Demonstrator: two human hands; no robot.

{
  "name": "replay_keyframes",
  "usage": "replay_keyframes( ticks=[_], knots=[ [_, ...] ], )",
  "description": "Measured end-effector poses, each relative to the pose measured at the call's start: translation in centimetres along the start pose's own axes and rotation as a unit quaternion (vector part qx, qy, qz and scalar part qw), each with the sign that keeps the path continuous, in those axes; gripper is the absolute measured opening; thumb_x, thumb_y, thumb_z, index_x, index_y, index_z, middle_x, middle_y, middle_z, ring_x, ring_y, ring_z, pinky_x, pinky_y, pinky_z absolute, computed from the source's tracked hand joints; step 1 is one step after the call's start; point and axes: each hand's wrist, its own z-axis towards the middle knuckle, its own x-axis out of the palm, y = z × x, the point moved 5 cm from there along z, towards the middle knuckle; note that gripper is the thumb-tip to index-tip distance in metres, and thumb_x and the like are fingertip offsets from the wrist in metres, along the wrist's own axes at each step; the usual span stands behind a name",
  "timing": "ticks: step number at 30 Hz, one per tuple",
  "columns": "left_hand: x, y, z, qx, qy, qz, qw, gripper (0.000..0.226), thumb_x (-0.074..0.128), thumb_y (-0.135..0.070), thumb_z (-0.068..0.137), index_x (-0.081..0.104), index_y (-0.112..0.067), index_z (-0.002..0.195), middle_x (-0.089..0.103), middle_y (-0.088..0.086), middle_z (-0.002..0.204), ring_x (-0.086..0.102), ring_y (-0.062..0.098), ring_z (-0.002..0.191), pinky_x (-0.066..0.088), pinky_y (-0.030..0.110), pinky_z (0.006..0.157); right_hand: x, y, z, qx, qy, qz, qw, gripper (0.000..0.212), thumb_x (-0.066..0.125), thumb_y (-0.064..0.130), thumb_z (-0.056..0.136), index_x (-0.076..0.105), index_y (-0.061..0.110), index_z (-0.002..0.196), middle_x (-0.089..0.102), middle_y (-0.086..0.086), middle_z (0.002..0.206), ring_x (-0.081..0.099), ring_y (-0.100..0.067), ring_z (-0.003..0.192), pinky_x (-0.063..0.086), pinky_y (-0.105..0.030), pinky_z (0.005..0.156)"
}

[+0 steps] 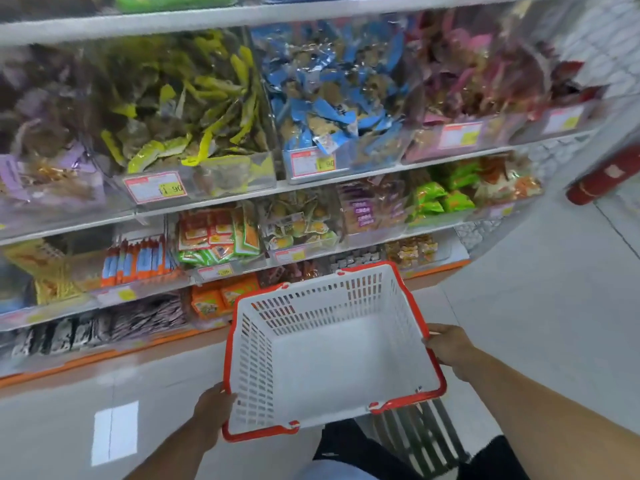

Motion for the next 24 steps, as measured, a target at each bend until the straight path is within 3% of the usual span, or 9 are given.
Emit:
replay_keyframes(
  ticks=[2, 4, 6, 11, 15, 17, 19, 21, 24],
  knots=[
    [0.4, 0.7, -0.2, -0.010, -0.023, -0.008, 1.000, 0.024, 0.054, -0.003, 0.099, 0.067, -0.016, 0.115, 0.076, 0.005, 0.087, 0.074, 0.025, 0.070, 0.062, 0.042, 0.067, 0.5, 1.0, 1.3, -0.005, 0.017, -0.031, 0.999, 0.019, 0.065, 0.006, 0.096, 0.072, 0.023, 0.091, 0.074, -0.003, 0.093, 0.072, -0.024, 0.078, 0.059, -0.046, 0.082],
    [1.0, 1.5, -0.2, -0.020, -0.045, -0.008, 0.999, 0.024, 0.054, -0.004, 0.098, 0.067, -0.014, 0.116, 0.074, 0.009, 0.094, 0.072, 0.026, 0.075, 0.060, 0.045, 0.079, 1.0, 1.5, 2.6, -0.005, 0.033, -0.063, 0.997, 0.016, 0.066, 0.010, 0.096, 0.070, 0.025, 0.092, 0.072, -0.001, 0.092, 0.071, -0.023, 0.078, 0.059, -0.046, 0.084],
    [1.5, 2.4, -0.2, -0.023, -0.070, 0.006, 0.997, 0.028, 0.054, -0.004, 0.098, 0.068, -0.012, 0.121, 0.072, 0.009, 0.098, 0.069, 0.026, 0.080, 0.057, 0.040, 0.081, 1.2, 1.6, 3.7, 0.005, 0.047, -0.086, 0.995, 0.016, 0.066, 0.009, 0.096, 0.067, 0.023, 0.088, 0.072, -0.001, 0.086, 0.072, -0.023, 0.077, 0.060, -0.046, 0.085],
    [3.6, 4.3, -0.5, -0.026, -0.104, 0.019, 0.994, 0.031, 0.056, -0.006, 0.099, 0.066, -0.011, 0.127, 0.070, 0.005, 0.100, 0.065, 0.018, 0.076, 0.051, 0.026, 0.062, 1.7, 1.5, 7.2, 0.001, 0.083, -0.132, 0.988, 0.017, 0.065, 0.010, 0.097, 0.065, 0.018, 0.082, 0.072, -0.001, 0.078, 0.073, -0.025, 0.078, 0.061, -0.044, 0.084],
    [5.2, 5.9, -1.0, -0.041, -0.158, 0.020, 0.986, 0.029, 0.060, -0.008, 0.096, 0.068, -0.009, 0.125, 0.072, 0.011, 0.100, 0.063, 0.027, 0.085, 0.049, 0.031, 0.078, 2.8, 1.0, 11.0, -0.009, 0.136, -0.181, 0.974, 0.014, 0.065, 0.002, 0.094, 0.065, 0.011, 0.105, 0.074, -0.014, 0.098, 0.073, -0.031, 0.088, 0.061, -0.046, 0.086],
    [6.0, 7.4, -0.4, -0.059, -0.185, -0.005, 0.981, 0.026, 0.061, -0.008, 0.095, 0.069, -0.010, 0.120, 0.072, 0.008, 0.090, 0.065, 0.026, 0.079, 0.049, 0.030, 0.071, 4.3, -0.3, 13.5, 0.000, 0.184, -0.199, 0.963, 0.027, 0.065, -0.003, 0.092, 0.060, 0.011, 0.114, 0.073, -0.016, 0.107, 0.074, -0.029, 0.089, 0.063, -0.039, 0.077],
    [6.8, 9.2, 0.8, -0.074, -0.211, -0.028, 0.974, 0.026, 0.060, -0.005, 0.094, 0.070, -0.013, 0.117, 0.072, 0.006, 0.081, 0.064, 0.024, 0.068, 0.046, 0.026, 0.059, 6.4, -2.3, 16.3, 0.003, 0.245, -0.233, 0.941, 0.020, 0.066, -0.006, 0.090, 0.067, 0.004, 0.108, 0.076, -0.012, 0.103, 0.075, -0.024, 0.088, 0.064, -0.038, 0.078],
    [7.3, 10.8, 2.6, -0.088, -0.236, -0.032, 0.967, 0.027, 0.057, -0.001, 0.093, 0.069, -0.015, 0.113, 0.071, 0.007, 0.078, 0.060, 0.022, 0.061, 0.042, 0.024, 0.051, 9.0, -4.6, 18.6, -0.003, 0.290, -0.254, 0.923, 0.022, 0.068, -0.004, 0.090, 0.074, 0.009, 0.106, 0.078, -0.008, 0.102, 0.076, -0.021, 0.091, 0.062, -0.042, 0.084],
    [7.8, 12.8, 6.9, -0.104, -0.260, 0.019, 0.960, 0.022, 0.054, 0.003, 0.090, 0.069, -0.005, 0.104, 0.070, 0.017, 0.086, 0.058, 0.030, 0.069, 0.040, 0.032, 0.057, 13.6, -7.9, 21.7, -0.025, 0.327, -0.259, 0.908, 0.025, 0.069, 0.002, 0.092, 0.072, 0.023, 0.106, 0.077, 0.003, 0.102, 0.074, -0.016, 0.095, 0.062, -0.041, 0.086]
  ],
)
